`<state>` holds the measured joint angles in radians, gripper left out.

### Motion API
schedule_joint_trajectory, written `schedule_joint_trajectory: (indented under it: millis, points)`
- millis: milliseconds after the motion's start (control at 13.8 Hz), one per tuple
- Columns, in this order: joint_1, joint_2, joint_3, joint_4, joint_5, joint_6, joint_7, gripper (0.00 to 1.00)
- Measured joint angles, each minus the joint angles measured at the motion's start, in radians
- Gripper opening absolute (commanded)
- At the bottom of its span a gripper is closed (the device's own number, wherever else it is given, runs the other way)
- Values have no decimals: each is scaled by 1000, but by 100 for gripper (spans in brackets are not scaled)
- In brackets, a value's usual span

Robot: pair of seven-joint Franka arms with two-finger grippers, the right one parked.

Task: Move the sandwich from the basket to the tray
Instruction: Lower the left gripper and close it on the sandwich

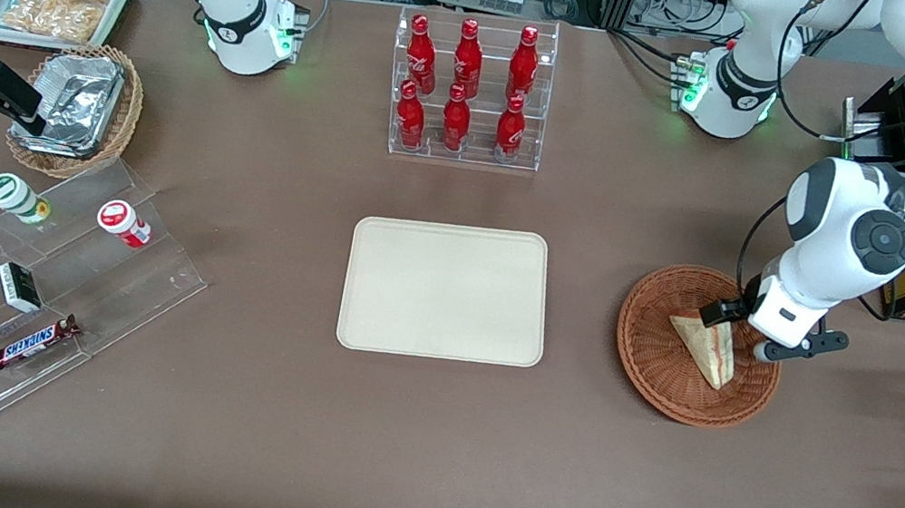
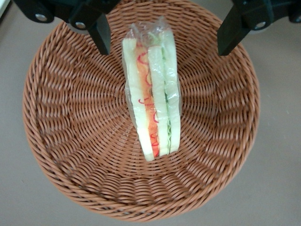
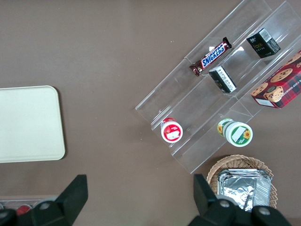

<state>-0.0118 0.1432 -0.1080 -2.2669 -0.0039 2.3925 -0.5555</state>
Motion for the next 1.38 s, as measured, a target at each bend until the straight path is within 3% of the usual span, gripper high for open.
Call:
schedule_joint_trajectory:
  millis: [218,509,582,655,727,800,945,1382]
  points:
    - [-10,32,-6,-4,0,51,-172,100]
    - [-10,63,-6,-4,0,69,-213,100]
    - [-10,69,-6,-4,0,69,-214,95]
    - [-10,76,-6,-4,0,69,-215,75]
    - [-10,84,-6,-4,0,69,-215,41]
    - [-10,91,-6,-4,0,70,-215,17]
    - [-9,96,-6,-4,0,71,-215,8]
    - [-20,84,-11,58,1,-6,-164,8]
